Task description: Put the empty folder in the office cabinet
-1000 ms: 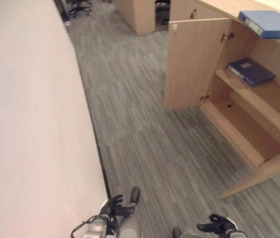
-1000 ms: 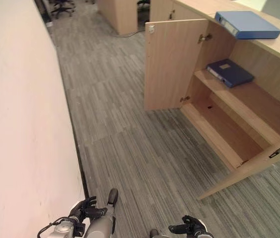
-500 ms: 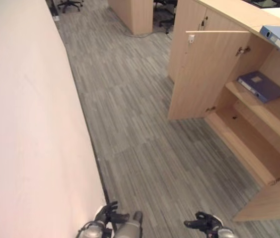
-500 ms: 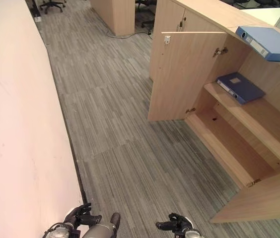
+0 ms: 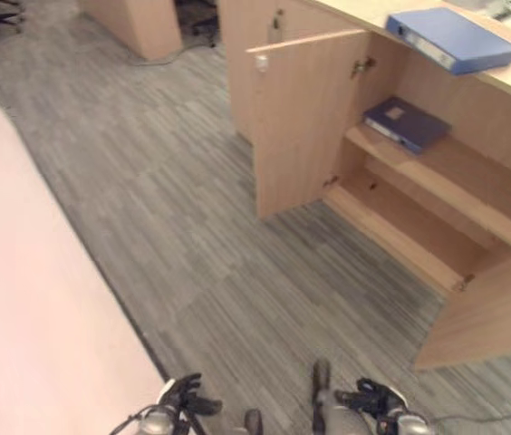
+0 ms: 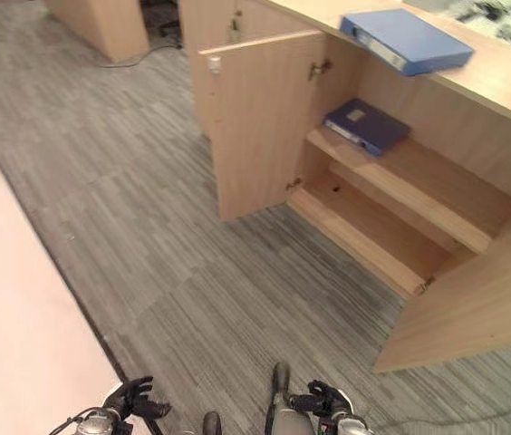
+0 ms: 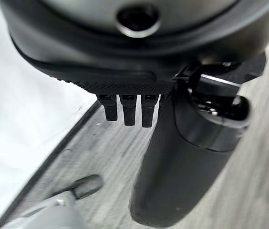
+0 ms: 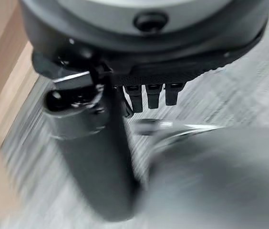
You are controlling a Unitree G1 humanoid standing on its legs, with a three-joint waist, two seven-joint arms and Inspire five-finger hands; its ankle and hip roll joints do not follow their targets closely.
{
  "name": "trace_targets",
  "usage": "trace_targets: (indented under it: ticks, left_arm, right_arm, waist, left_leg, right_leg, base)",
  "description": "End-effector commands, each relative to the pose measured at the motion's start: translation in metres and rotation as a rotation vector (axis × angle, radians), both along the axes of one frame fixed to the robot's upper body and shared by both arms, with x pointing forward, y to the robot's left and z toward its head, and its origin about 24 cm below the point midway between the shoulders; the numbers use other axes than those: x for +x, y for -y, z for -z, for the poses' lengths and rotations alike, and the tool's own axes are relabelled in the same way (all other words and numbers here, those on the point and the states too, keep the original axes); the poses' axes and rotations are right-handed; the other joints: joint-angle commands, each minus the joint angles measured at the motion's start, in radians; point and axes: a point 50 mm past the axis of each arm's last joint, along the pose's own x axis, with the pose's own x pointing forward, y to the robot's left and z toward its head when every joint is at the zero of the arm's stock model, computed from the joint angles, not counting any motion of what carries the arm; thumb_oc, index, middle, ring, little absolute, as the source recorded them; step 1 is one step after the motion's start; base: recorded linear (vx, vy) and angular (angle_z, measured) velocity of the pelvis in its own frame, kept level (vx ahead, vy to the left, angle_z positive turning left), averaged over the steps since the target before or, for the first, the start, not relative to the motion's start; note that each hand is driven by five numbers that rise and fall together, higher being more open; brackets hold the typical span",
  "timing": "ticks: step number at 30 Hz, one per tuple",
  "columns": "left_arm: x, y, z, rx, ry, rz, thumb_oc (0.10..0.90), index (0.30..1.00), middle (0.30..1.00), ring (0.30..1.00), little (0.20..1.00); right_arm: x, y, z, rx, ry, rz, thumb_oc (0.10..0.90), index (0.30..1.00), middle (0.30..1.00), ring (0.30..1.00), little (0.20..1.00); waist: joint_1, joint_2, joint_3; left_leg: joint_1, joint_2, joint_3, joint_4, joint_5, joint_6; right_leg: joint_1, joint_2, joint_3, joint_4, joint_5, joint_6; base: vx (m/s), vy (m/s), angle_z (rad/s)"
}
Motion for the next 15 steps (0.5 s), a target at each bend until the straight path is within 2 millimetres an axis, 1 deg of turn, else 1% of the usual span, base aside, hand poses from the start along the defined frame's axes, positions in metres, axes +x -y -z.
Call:
trace_targets:
  ticks: [1, 2, 3, 4, 5, 6, 7, 8, 10, 11, 12, 13, 14, 15]
  left_arm:
    - [0.026, -0.005, -0.013, 0.034, 0.117, 0.047, 0.800, 0.900, 0.900, 0.900, 0.900]
    - [0.016, -0.003, -0.008, 0.025, 0.084, 0.036, 0.800, 0.900, 0.900, 0.900, 0.900]
    - [0.011, 0.000, -0.005, 0.015, 0.069, 0.028, 0.800, 0.900, 0.900, 0.900, 0.900]
    - [0.008, 0.003, -0.003, 0.005, 0.059, 0.025, 0.800, 0.900, 0.900, 0.900, 0.900]
    - [0.007, 0.008, -0.002, -0.005, 0.056, 0.035, 0.800, 0.900, 0.900, 0.900, 0.900]
    - [0.008, 0.012, -0.001, -0.013, 0.052, 0.048, 0.800, 0.900, 0.900, 0.900, 0.900]
    - [0.011, 0.020, 0.000, -0.031, 0.058, 0.073, 0.800, 0.900, 0.900, 0.900, 0.900]
    - [0.011, 0.021, 0.000, -0.031, 0.058, 0.073, 0.800, 0.900, 0.900, 0.900, 0.900]
    - [0.014, 0.023, -0.001, -0.034, 0.062, 0.094, 0.800, 0.900, 0.900, 0.900, 0.900]
    - [0.015, 0.024, -0.001, -0.033, 0.065, 0.100, 0.800, 0.900, 0.900, 0.900, 0.900]
    - [0.017, 0.023, -0.002, -0.033, 0.070, 0.102, 0.800, 0.900, 0.900, 0.900, 0.900]
    - [0.018, 0.023, -0.002, -0.028, 0.073, 0.102, 0.800, 0.900, 0.900, 0.900, 0.900]
    - [0.018, 0.024, -0.002, -0.025, 0.072, 0.102, 0.800, 0.900, 0.900, 0.900, 0.900]
    - [0.020, 0.025, -0.003, -0.026, 0.078, 0.100, 0.800, 0.900, 0.900, 0.900, 0.900]
  right_arm:
    - [-0.018, 0.036, -0.004, -0.116, -0.058, -0.001, 0.800, 0.900, 0.900, 0.900, 0.900]
    - [-0.031, 0.041, -0.001, -0.130, -0.100, 0.003, 0.800, 0.900, 0.900, 0.900, 0.900]
    - [-0.037, 0.044, -0.001, -0.136, -0.114, 0.006, 0.800, 0.900, 0.900, 0.900, 0.900]
    - [-0.041, 0.048, -0.001, -0.145, -0.132, 0.015, 0.800, 0.900, 0.900, 0.900, 0.900]
    - [-0.041, 0.053, -0.003, -0.160, -0.130, 0.022, 0.800, 0.900, 0.900, 0.900, 0.900]
    - [-0.041, 0.056, -0.004, -0.168, -0.129, 0.026, 0.800, 0.900, 0.900, 0.900, 0.900]
    - [-0.042, 0.064, -0.007, -0.190, -0.133, 0.037, 0.800, 0.900, 0.900, 0.900, 0.900]
    - [-0.042, 0.065, -0.007, -0.191, -0.132, 0.037, 0.800, 0.900, 0.900, 0.900, 0.900]
    - [-0.041, 0.071, -0.009, -0.205, -0.131, 0.047, 0.800, 0.900, 0.900, 0.900, 0.900]
    - [-0.039, 0.073, -0.011, -0.210, -0.117, 0.052, 0.800, 0.900, 0.900, 0.900, 0.900]
    - [-0.035, 0.075, -0.013, -0.213, -0.099, 0.057, 0.800, 0.900, 0.900, 0.900, 0.900]
    - [-0.031, 0.076, -0.015, -0.215, -0.085, 0.055, 0.800, 0.900, 0.900, 0.900, 0.900]
    - [-0.030, 0.078, -0.016, -0.218, -0.081, 0.057, 0.800, 0.900, 0.900, 0.900, 0.900]
    - [-0.028, 0.080, -0.017, -0.223, -0.075, 0.064, 0.800, 0.900, 0.900, 0.900, 0.900]
  waist:
    - [-0.004, 0.036, -0.004]
    - [-0.014, 0.030, -0.032]
    - [-0.018, 0.041, -0.037]
    - [-0.023, 0.052, -0.042]
    - [-0.029, 0.066, -0.047]
    - [-0.035, 0.073, -0.051]
    - [-0.045, 0.087, -0.052]
    - [-0.046, 0.089, -0.051]
    - [-0.049, 0.094, -0.046]
    - [-0.052, 0.088, -0.038]
    - [-0.048, 0.079, -0.032]
    - [-0.048, 0.070, -0.027]
    - [-0.048, 0.063, -0.020]
    - [-0.046, 0.059, -0.015]
  left_leg:
    - [0.048, 0.100, -0.075, 0.035, -0.079, -0.076]
    - [0.085, 0.123, -0.060, 0.045, -0.097, -0.094]
    - [0.100, 0.148, -0.053, 0.053, -0.103, -0.108]
    - [0.102, 0.167, -0.047, 0.068, -0.088, -0.120]
    - [0.090, 0.191, -0.044, 0.102, -0.069, -0.135]
    - [0.080, 0.209, -0.039, 0.137, -0.050, -0.148]
    - [0.056, 0.238, -0.035, 0.231, 0.031, -0.176]
    - [0.055, 0.242, -0.038, 0.234, 0.030, -0.179]
    - [0.025, 0.264, -0.050, 0.346, 0.124, -0.192]
    - [0.006, 0.264, -0.065, 0.428, 0.173, -0.196]
    - [-0.008, 0.256, -0.075, 0.484, 0.209, -0.194]
    - [-0.021, 0.253, -0.077, 0.529, 0.230, -0.192]
    - [-0.037, 0.254, -0.080, 0.560, 0.239, -0.185]
    - [-0.060, 0.259, -0.082, 0.560, 0.242, -0.177]
  right_leg:
    - [0.047, 0.019, -0.008, 0.032, -0.014, 0.049]
    - [0.064, 0.011, -0.045, 0.055, 0.014, 0.035]
    - [0.074, 0.021, -0.055, 0.071, 0.012, 0.029]
    - [0.080, 0.032, -0.065, 0.079, 0.008, 0.024]
    - [0.088, 0.047, -0.068, 0.086, -0.001, 0.013]
    - [0.096, 0.057, -0.070, 0.089, -0.011, 0.002]
    - [0.132, 0.080, -0.077, 0.084, -0.040, -0.026]
    - [0.134, 0.083, -0.080, 0.083, -0.041, -0.028]
    - [0.180, 0.103, -0.083, 0.073, -0.071, -0.060]
    - [0.206, 0.112, -0.077, 0.069, -0.084, -0.082]
    - [0.226, 0.117, -0.067, 0.065, -0.097, -0.094]
    - [0.246, 0.121, -0.060, 0.061, -0.108, -0.103]
    - [0.268, 0.120, -0.047, 0.056, -0.118, -0.108]
    - [0.287, 0.117, -0.031, 0.047, -0.128, -0.109]
  base:
    - [0.39, -0.207, -0.05]
    - [0.41, -0.233, 0.12]
    - [0.51, -0.290, 0.20]
    - [0.33, -0.208, 0.05]
    - [0.29, -0.201, -0.10]
    - [0.36, -0.267, -0.28]
    - [0.27, -0.201, -0.27]
    - [0.27, -0.200, -0.28]
    - [0.21, -0.166, -0.12]
    - [0.29, -0.202, 0.01]
    - [0.33, -0.201, -0.16]
    - [0.30, -0.156, -0.27]
    - [0.26, -0.109, -0.41]
    - [0.24, -0.064, -0.31]
